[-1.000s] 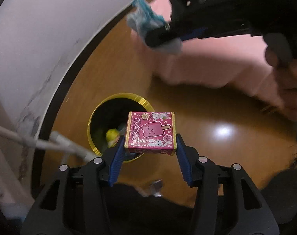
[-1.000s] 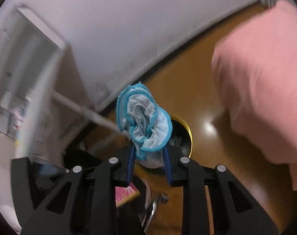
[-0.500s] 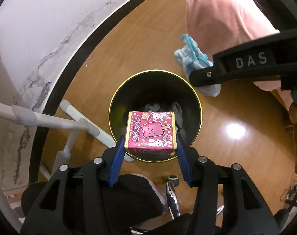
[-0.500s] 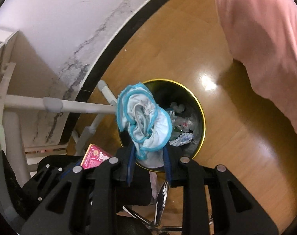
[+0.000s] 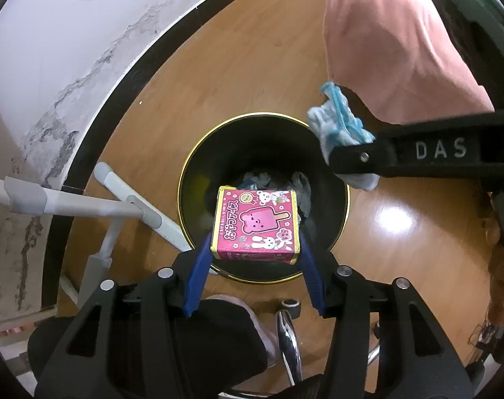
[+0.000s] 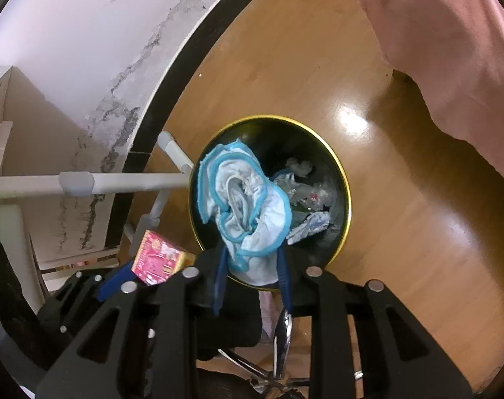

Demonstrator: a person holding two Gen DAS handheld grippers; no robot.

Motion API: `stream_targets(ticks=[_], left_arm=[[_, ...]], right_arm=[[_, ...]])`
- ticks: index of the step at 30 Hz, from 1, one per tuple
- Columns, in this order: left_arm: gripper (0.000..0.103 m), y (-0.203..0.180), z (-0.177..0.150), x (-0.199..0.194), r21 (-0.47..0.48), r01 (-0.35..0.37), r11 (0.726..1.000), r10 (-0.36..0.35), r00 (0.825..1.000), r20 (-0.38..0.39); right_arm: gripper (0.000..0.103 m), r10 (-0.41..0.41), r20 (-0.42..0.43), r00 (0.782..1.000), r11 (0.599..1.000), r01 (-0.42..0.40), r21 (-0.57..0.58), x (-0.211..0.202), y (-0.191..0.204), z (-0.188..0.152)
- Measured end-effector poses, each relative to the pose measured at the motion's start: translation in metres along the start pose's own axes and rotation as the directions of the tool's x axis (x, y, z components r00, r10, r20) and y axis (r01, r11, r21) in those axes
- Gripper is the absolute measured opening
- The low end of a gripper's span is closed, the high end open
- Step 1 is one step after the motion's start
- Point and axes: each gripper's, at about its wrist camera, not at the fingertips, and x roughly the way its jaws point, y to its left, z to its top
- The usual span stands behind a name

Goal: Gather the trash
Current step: 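Carry the cloth and pink box over the bin and open both grippers, then return both grippers to the desk toward the teal box and grey sock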

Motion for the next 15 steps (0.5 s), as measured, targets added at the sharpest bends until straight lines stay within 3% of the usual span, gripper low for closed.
stream_targets(ticks=[1, 2, 3, 8, 11, 13, 15], left_arm=[[0.067, -0.001, 0.0, 0.0, 0.0, -0.005, 1.0, 0.005, 1.0, 0.002], [0.087, -0.002, 0.0, -0.001, 0.001, -0.009, 1.0, 0.009, 1.0, 0.01], [0.09, -0.004, -0.001, -0.003, 0.005, -0.019, 1.0, 0.019, 0.999, 0.026], [0.091, -0.013, 0.004, -0.009, 0.017, 0.025, 1.0, -0.026, 0.998, 0.053], [0.091, -0.025, 0.004, -0.022, 0.009, 0.092, 0.996, -0.092, 0.994, 0.06], [0.091, -0.044, 0.001, -0.041, 0.029, 0.172, 0.985, -0.174, 0.981, 0.083], [0.091, -0.073, -0.009, -0.08, 0.096, 0.259, 0.961, -0.271, 0.952, 0.143]], right_arm=[[0.065, 0.005, 0.002, 1.0, 1.0, -0.005, 0.008, -0.001, -0.001, 0.002], [0.072, 0.014, 0.013, 1.0, 1.0, -0.015, 0.018, -0.004, -0.002, 0.002], [0.074, 0.021, 0.038, 0.999, 0.999, -0.022, 0.024, -0.01, -0.004, 0.004], [0.077, 0.04, 0.101, 0.994, 0.997, -0.046, 0.058, -0.041, -0.025, 0.014], [0.078, 0.033, 0.188, 0.982, 0.997, -0.046, 0.066, -0.087, -0.047, 0.016], [0.081, -0.01, 0.243, 0.97, 0.998, -0.006, 0.066, -0.118, -0.057, 0.006], [0.087, -0.103, 0.344, 0.933, 0.994, 0.085, 0.067, -0.166, -0.069, -0.01]])
